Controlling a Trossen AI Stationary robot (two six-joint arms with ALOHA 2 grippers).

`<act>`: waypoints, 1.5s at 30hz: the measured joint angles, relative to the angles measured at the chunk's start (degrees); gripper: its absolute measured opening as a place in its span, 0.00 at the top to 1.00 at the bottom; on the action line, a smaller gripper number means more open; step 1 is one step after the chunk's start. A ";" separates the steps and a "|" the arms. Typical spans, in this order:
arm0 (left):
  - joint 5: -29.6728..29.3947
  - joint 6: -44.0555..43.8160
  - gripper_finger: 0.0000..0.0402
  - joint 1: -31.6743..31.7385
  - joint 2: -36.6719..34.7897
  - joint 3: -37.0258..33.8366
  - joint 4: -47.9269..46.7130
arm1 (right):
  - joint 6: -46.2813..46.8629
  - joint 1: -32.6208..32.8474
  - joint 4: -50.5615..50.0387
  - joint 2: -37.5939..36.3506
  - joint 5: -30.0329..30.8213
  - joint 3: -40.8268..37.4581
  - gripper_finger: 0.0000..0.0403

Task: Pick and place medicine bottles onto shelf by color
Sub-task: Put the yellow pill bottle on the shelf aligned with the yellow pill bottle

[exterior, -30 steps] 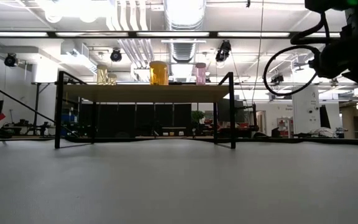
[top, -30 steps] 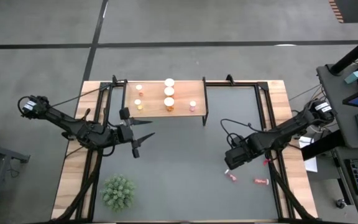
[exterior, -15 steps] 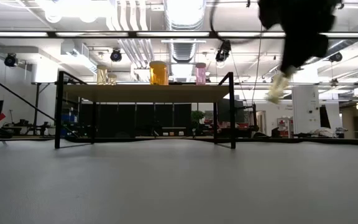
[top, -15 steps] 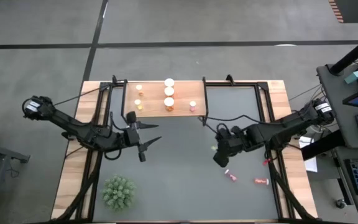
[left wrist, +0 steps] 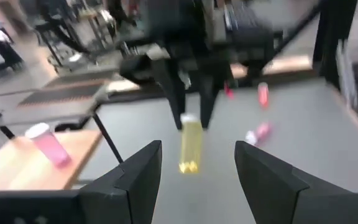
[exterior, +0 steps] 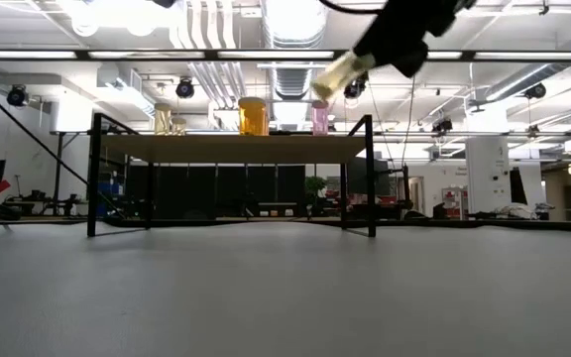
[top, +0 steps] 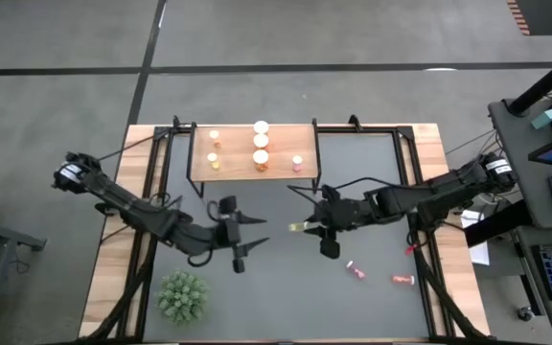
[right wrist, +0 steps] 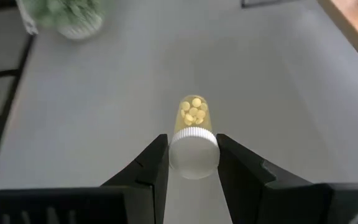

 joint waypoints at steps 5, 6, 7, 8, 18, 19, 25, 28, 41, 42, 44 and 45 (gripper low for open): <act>0.88 -0.15 0.53 1.05 4.82 5.43 -7.65 | -2.23 -1.73 3.20 0.16 -4.08 0.00 0.74; 1.88 -0.13 0.53 1.38 5.49 6.25 -8.39 | -2.31 -1.94 3.58 0.33 -4.06 0.00 0.74; 3.22 -0.16 0.53 1.93 6.17 6.84 -8.77 | -2.38 -2.06 3.85 0.48 -4.21 0.00 0.74; 4.67 -0.34 0.53 2.48 6.88 7.32 -9.02 | -2.60 -2.10 4.16 0.72 -4.21 0.00 0.74; 10.73 -4.88 0.53 8.71 12.45 7.67 -10.65 | -4.79 -2.08 4.28 4.22 -5.43 4.15 0.74; 11.54 -5.07 0.53 9.03 12.67 7.67 -10.50 | -5.09 -2.14 3.50 4.67 -5.37 4.73 0.74; 12.78 -5.18 0.55 9.12 12.62 7.67 -10.52 | -8.22 -2.14 -0.30 8.35 -5.26 10.18 0.74; 12.78 -5.32 0.61 9.12 12.52 7.65 -11.01 | -9.66 -2.14 -1.96 9.89 -5.24 12.71 0.74; 11.79 -3.99 0.84 9.12 11.58 7.00 -11.87 | -12.89 -2.69 -5.06 14.40 -5.20 21.23 0.59; 11.17 -3.84 0.83 9.09 11.09 6.97 -11.95 | -13.56 -2.92 -5.11 14.24 -5.20 21.86 0.57; 10.07 -3.26 0.79 8.97 9.46 6.97 -12.33 | -14.71 -3.40 -5.26 13.85 -5.19 23.15 0.52; 9.71 -2.65 0.78 8.97 8.31 6.97 -12.63 | -15.25 -3.72 -5.98 13.50 -5.19 24.08 0.49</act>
